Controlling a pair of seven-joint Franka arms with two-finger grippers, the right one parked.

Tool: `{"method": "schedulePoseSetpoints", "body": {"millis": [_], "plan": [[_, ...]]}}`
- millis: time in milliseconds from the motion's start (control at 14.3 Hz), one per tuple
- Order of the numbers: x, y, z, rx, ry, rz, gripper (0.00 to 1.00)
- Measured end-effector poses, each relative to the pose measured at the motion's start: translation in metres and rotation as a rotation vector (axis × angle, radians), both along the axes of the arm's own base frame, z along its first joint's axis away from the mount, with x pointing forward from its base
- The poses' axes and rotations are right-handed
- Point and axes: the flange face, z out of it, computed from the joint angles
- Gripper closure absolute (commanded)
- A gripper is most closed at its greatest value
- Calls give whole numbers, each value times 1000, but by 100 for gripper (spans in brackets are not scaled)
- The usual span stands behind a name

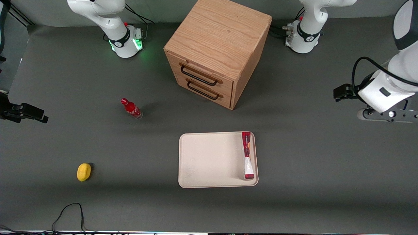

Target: Place red cookie box on tray

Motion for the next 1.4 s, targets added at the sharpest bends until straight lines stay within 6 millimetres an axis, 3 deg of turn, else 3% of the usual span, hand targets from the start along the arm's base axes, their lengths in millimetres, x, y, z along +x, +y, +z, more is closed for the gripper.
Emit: {"method": "schedulePoseSetpoints", "body": {"millis": [210,489,839,1398], "plan": [[-12,12,-14,8,-4,10,0],[-8,43,-28,3,-54,59,0],[-12,57,-28,0,-109,80,0],[-5,61,-35,-10,-163,104,0]]}}
